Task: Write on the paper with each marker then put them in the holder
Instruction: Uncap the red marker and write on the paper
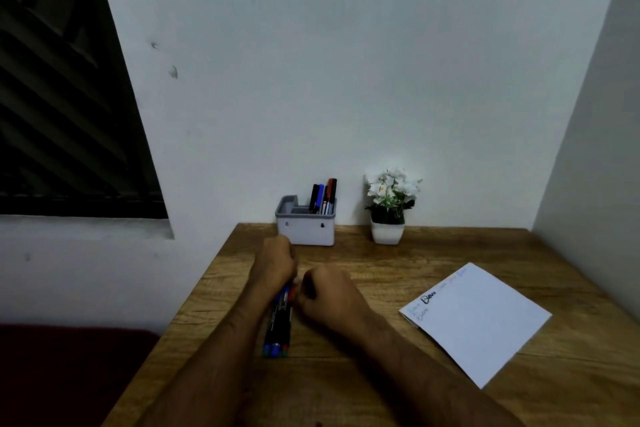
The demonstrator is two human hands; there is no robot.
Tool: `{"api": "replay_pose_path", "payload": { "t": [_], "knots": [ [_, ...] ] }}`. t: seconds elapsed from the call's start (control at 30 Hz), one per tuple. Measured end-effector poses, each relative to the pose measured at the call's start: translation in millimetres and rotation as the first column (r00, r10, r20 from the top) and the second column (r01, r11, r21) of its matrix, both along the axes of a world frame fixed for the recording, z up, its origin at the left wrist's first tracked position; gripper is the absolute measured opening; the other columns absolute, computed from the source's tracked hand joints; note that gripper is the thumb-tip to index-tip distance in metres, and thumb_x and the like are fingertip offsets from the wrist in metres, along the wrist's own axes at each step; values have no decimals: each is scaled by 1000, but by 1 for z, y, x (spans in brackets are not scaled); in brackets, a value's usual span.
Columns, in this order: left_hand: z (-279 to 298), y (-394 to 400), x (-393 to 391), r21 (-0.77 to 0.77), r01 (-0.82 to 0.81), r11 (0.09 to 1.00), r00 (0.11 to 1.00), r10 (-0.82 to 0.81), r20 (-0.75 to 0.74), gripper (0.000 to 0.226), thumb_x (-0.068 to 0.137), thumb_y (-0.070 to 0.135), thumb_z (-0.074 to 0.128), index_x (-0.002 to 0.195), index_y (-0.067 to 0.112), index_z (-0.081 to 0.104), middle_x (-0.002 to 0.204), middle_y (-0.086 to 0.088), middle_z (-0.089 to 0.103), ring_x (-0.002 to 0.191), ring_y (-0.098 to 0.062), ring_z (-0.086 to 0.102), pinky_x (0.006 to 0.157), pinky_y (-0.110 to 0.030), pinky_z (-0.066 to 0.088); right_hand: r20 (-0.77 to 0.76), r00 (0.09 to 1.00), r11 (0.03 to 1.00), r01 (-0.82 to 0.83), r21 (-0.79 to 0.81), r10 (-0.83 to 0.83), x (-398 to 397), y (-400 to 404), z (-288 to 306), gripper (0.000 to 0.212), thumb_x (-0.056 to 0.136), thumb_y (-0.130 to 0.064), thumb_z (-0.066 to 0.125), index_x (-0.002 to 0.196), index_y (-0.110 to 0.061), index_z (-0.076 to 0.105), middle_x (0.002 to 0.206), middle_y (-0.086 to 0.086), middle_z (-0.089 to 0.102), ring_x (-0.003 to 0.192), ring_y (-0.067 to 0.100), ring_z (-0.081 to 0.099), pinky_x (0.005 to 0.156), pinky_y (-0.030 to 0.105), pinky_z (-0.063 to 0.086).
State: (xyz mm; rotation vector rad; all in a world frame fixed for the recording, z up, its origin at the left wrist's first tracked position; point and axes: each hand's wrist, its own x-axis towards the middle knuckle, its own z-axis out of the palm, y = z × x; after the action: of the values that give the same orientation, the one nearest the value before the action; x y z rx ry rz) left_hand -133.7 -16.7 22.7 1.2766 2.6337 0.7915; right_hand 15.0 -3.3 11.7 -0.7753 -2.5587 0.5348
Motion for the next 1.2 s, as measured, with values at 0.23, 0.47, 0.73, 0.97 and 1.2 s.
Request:
{"api": "replay_pose_path", "payload": {
  "t": [0.23, 0.47, 0.73, 0.97, 1.2],
  "knots": [
    [-8, -9, 0, 9, 12, 1000, 1000, -12, 4, 6, 75, 7, 71, 79, 8, 76, 88, -7, 74, 81, -17, 69, 76, -30, 59, 74, 996, 994, 52, -93, -45, 0, -17, 0, 21, 85, -27, 71, 70, -15, 61, 66, -2, 59, 61, 13, 58, 53, 29, 49],
    [-5, -14, 11, -42, 24, 999, 999, -22, 45, 15, 63, 2, 79, 66, 16, 77, 79, -3, 74, 75, -15, 69, 74, -30, 60, 110, 984, 980, 156, -127, -143, -5, -26, 6, 27, 82, -43, 69, 83, -16, 67, 82, 2, 71, 79, 21, 70, 73, 39, 62],
    [-11, -2, 16, -46, 1, 999, 998, 2, 61, 10, 74, 14, 69, 79, 16, 78, 89, -3, 73, 81, -17, 68, 75, -28, 59, 152, 956, 961, 266, -79, -252, -8, -27, 4, 35, 84, -54, 61, 71, -24, 51, 78, -4, 61, 79, 20, 67, 70, 34, 58],
    [-10, 12, 30, -20, 13, 1000, 999, -12, 49, 16, 86, 19, 62, 95, 9, 71, 96, -10, 69, 85, -22, 65, 65, -26, 47, 103, 962, 961, 262, -85, -253, -2, -19, -2, 21, 85, -39, 69, 87, -18, 69, 79, -4, 62, 69, 15, 58, 59, 28, 46],
    [-7, 19, 38, -52, 19, 998, 998, -15, 66, 10, 74, 21, 71, 80, 12, 71, 82, -6, 70, 77, -20, 66, 68, -30, 58, 54, 955, 941, 296, -166, -291, 15, -8, 4, 21, 84, -23, 71, 70, -23, 56, 70, -7, 59, 65, 11, 58, 53, 23, 42]
  ]
}}
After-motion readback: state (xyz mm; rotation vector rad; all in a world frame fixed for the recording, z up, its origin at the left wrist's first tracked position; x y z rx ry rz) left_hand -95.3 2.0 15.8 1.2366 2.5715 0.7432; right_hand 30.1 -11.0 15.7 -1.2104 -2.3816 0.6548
